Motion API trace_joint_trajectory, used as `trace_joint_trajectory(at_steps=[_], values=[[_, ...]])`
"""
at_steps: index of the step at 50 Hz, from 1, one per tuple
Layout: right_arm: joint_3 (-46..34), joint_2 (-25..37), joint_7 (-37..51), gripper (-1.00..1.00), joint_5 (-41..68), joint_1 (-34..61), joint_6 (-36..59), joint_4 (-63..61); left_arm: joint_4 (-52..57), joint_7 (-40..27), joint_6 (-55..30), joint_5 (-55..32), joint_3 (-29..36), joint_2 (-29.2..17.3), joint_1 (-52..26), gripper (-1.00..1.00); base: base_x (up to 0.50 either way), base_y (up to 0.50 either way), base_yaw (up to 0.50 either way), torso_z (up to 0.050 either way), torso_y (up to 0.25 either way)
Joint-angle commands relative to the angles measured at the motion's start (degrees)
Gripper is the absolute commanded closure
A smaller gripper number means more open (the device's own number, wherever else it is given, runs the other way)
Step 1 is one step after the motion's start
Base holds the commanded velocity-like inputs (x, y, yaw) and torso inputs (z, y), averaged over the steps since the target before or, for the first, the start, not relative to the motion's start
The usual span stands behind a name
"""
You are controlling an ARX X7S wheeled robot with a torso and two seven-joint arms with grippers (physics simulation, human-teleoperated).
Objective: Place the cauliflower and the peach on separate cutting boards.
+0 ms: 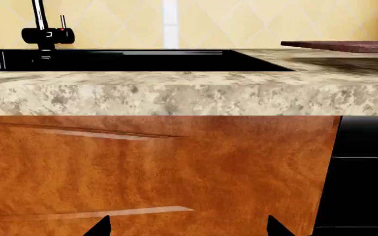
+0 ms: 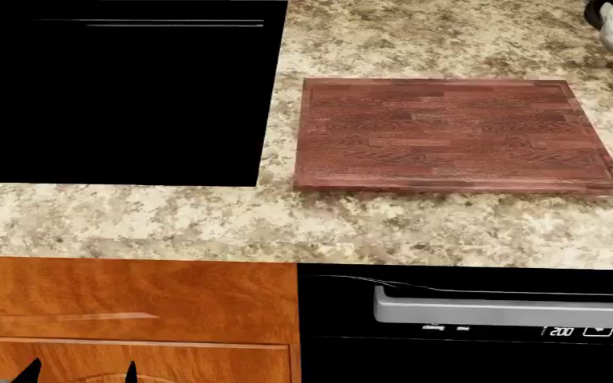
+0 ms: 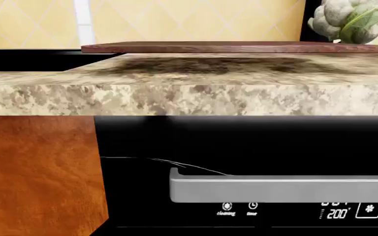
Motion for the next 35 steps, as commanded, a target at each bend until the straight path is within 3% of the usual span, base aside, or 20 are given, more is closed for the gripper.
trace_joint_trajectory(at_steps=[1,30,35], values=[[-0.9,0.7,0.9,-1.00,0.7,-0.2,0.5,-0.7,0.5,-0.5,-0.4,-0.5,0.5,-0.5,0.1,-1.00,0.00,0.00,0.00,0.000,0.000],[-5.1,4.1,5.8,-1.00,3.3,0.3,0.4,0.0,1.7,-5.8,-2.4,-3.8,4.9,-4.1,-0.5,-1.00,0.00,0.00,0.00,0.000,0.000],[-5.5,4.5,6.2,-1.00,3.6,0.4,0.4,0.0,1.6,-6.3,-2.4,-4.2,5.3,-4.4,-0.6,-1.00,-0.04,-0.45,0.00,0.000,0.000]])
